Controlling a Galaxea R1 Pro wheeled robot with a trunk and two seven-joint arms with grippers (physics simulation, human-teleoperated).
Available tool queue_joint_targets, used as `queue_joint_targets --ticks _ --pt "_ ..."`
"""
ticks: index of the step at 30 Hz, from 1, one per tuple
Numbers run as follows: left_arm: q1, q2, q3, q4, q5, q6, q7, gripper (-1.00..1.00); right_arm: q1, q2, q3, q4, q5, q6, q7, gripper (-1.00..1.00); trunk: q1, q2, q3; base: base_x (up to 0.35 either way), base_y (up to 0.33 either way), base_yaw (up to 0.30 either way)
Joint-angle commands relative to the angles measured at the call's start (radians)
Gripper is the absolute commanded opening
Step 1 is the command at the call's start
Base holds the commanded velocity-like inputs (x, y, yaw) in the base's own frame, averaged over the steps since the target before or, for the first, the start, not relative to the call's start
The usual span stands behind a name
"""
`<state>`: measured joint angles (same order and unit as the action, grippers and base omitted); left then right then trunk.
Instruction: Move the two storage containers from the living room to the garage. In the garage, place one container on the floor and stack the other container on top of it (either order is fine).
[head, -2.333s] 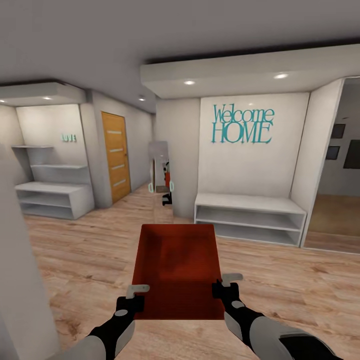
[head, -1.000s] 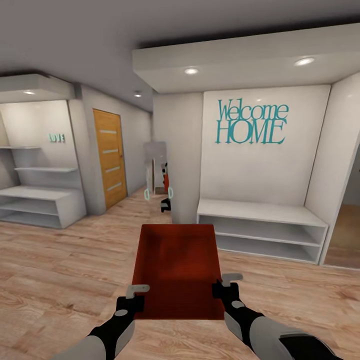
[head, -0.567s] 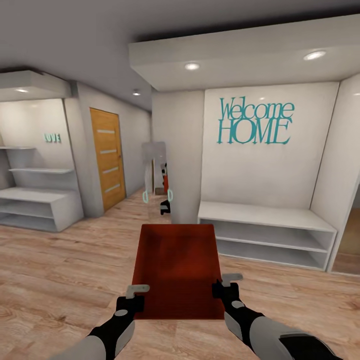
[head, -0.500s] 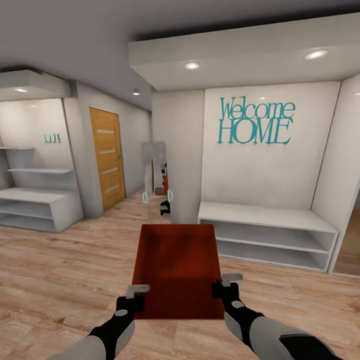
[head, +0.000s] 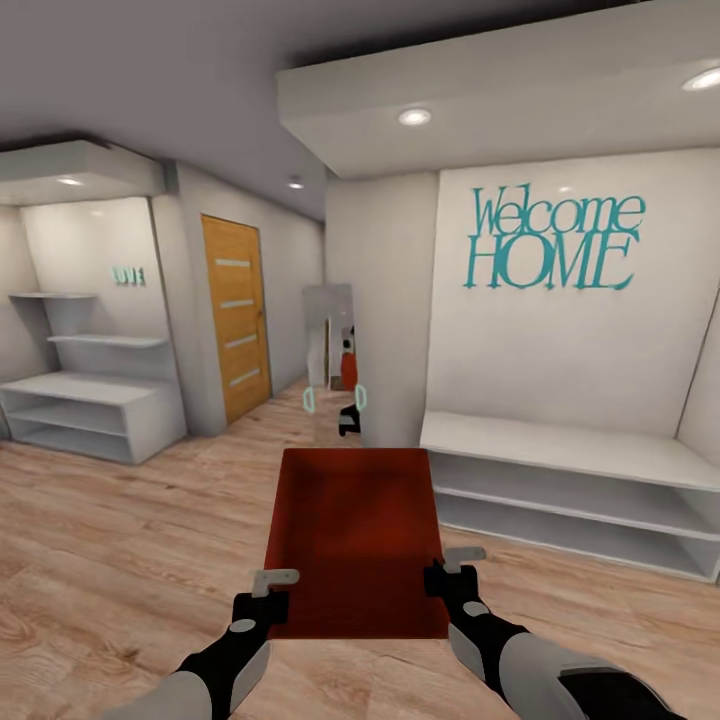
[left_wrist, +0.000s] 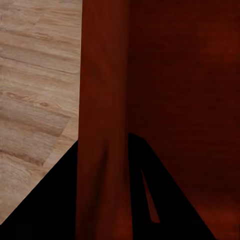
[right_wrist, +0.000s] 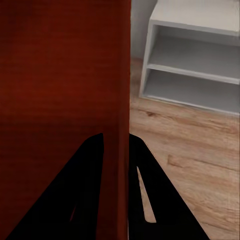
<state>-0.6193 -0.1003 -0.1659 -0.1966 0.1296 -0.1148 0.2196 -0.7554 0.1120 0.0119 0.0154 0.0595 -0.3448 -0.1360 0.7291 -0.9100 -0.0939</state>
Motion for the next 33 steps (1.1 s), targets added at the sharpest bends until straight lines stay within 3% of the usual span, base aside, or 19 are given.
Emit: queue_joint_targets --ticks 1,33 --pt "-0.002 0.008 0.025 -0.003 -0.007 -0.007 0.020 -1.00 -0.001 -0.006 -0.025 0.005 -0.020 -0.005 -0.010 -1.00 0.001 -0.001 -0.002 0.321 0.000 0.295" --pt "-0.002 0.008 0.025 -0.003 -0.007 -0.008 0.020 -1.00 -0.001 -0.006 -0.025 0.005 -0.020 -0.005 -0.010 -1.00 0.001 -0.001 -0.002 0.321 0.000 0.300"
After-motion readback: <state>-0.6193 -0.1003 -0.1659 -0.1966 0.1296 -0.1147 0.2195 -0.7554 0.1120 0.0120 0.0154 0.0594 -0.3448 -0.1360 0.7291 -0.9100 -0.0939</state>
